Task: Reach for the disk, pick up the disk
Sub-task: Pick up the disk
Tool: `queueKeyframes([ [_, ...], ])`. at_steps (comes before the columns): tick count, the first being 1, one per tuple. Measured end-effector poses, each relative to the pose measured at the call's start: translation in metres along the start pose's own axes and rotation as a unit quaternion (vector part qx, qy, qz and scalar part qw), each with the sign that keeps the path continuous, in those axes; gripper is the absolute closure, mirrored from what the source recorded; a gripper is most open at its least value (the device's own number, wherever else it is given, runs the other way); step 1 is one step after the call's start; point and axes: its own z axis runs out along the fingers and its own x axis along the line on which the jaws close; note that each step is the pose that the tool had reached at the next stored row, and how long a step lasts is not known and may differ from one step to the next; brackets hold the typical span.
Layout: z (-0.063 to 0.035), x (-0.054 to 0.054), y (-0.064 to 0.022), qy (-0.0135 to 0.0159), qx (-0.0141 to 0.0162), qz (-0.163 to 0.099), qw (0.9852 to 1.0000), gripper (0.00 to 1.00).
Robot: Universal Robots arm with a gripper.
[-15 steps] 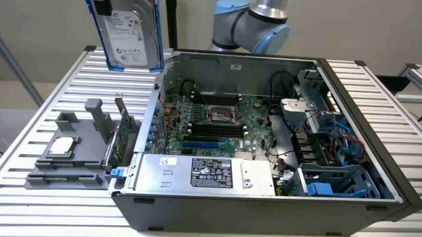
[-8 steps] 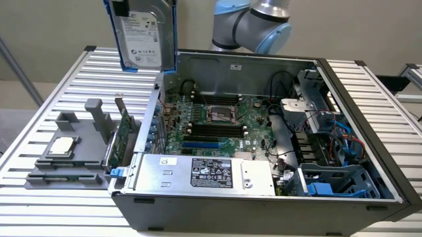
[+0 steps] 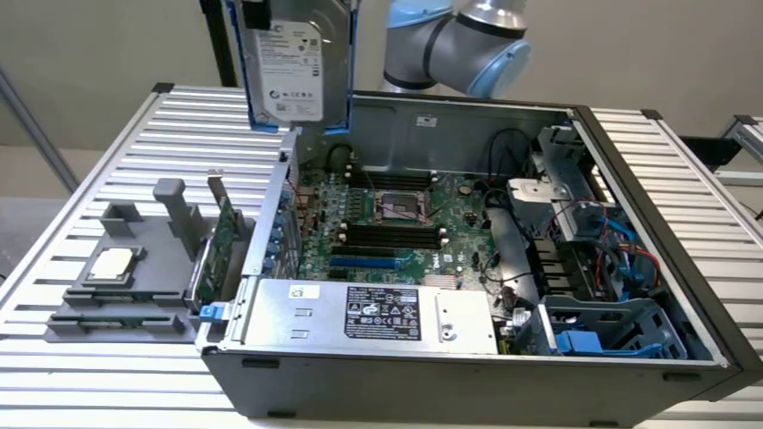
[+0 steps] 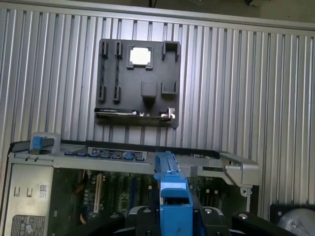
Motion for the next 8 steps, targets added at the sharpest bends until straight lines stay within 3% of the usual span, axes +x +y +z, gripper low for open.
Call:
queueKeyframes([
  [8, -0.0019, 0.015, -0.0252, 0.0002, 0.0001, 0.0, 1.0, 0.67],
])
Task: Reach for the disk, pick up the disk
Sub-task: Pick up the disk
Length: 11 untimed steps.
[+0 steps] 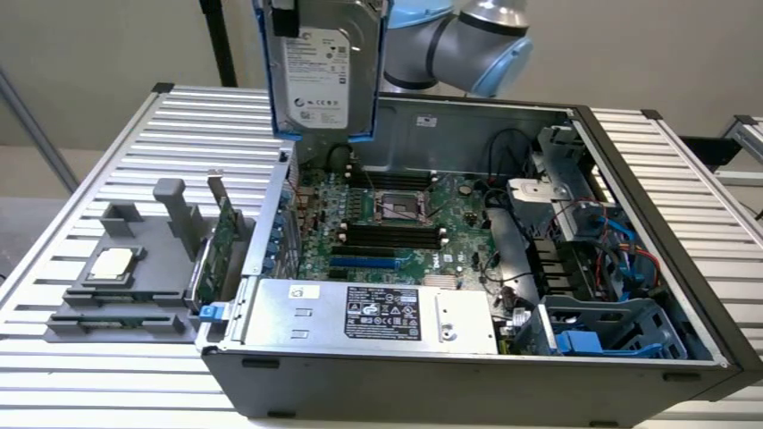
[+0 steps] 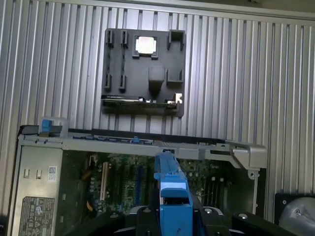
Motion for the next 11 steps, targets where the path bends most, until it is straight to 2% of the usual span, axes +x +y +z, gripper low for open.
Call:
queueKeyframes([
  [11, -0.0012, 0.027, -0.0385, -0.0001, 0.0, 0.0, 1.0, 0.67],
])
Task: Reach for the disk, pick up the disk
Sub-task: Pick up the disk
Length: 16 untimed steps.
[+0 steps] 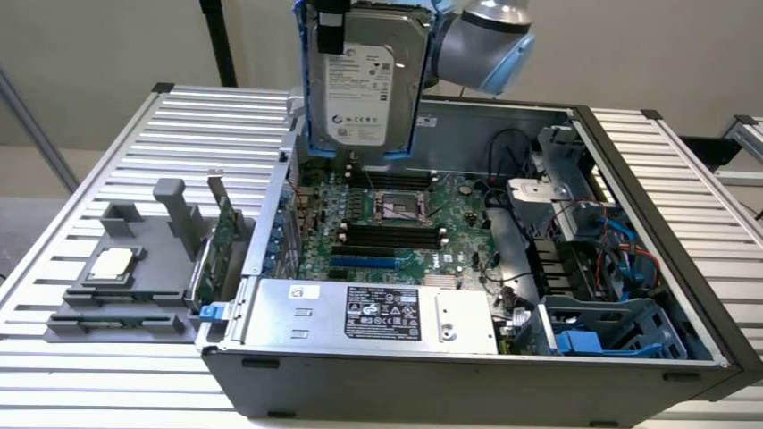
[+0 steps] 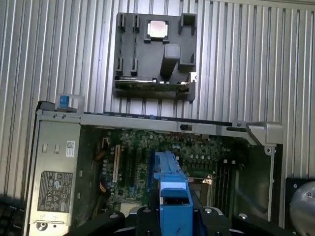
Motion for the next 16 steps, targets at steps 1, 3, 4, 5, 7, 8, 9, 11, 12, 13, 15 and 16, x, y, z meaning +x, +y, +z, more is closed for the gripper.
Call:
queueKeyframes([
  [1, -0.0001, 0.002, -0.0037, 0.0, 0.0, 0.0, 1.0, 0.67],
  [3, -0.0002, 0.009, -0.0152, 0.0, 0.0, 0.0, 1.0, 0.67],
  [4, -0.0003, 0.011, -0.0189, 0.0, 0.0, 0.0, 1.0, 0.67],
  [5, -0.0003, 0.013, -0.0226, 0.0, 0.0, 0.0, 1.0, 0.67],
  [7, -0.0003, 0.018, -0.0299, 0.0, 0.0, 0.0, 1.0, 0.67],
  [8, -0.0003, 0.02, -0.0335, 0.0, 0.0, 0.0, 1.0, 0.67],
  [9, -0.0001, 0.022, -0.0372, 0.0, 0.0, 0.0, 1.0, 0.67],
  [11, 0.0007, 0.026, -0.0425, 0.0, 0.0003, 0.0, 1.0, 0.67],
  [12, 0.0013, 0.029, -0.0443, 0.0, 0.0004, 0.0, 1.0, 0.67],
  [13, 0.0018, 0.031, -0.0463, 0.0001, 0.0006, 0.0, 1.0, 0.67],
  [15, 0.0028, 0.036, -0.0507, 0.0001, 0.0011, 0.0, 1.0, 0.67],
  [16, 0.0032, 0.039, -0.0531, 0.0001, 0.0014, 0.0, 1.0, 0.67],
])
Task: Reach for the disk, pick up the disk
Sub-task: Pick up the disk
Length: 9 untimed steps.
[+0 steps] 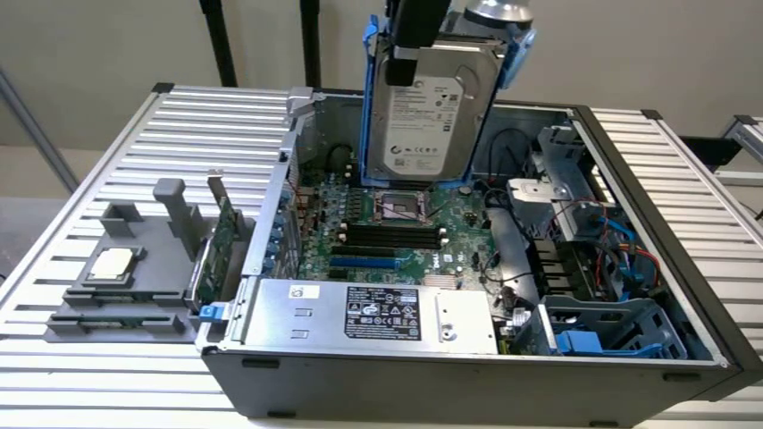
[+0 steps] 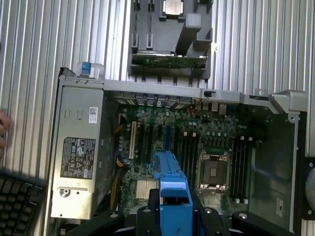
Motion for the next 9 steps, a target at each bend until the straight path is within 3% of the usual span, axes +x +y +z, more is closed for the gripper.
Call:
queueKeyframes([
  [9, -0.0012, 0.018, -0.036, -0.0022, 0.0017, 0.0, 1.0, 0.67],
])
